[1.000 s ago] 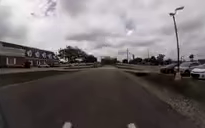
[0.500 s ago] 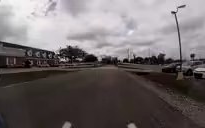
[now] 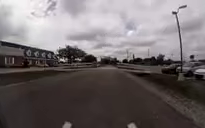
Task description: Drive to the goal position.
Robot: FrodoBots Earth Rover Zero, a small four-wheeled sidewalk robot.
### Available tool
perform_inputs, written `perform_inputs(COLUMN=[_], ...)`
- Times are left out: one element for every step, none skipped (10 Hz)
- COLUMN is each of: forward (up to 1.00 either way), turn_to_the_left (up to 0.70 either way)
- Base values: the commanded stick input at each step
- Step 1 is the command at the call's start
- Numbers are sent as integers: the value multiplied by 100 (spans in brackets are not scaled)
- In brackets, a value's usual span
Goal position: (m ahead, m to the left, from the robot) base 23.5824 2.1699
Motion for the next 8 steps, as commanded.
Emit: perform_inputs(forward=[60, 60, 60, 60, 60, 60, 60, 60], turn_to_the_left=[0, 0, 0, 0, 0, 0, 0, 0])
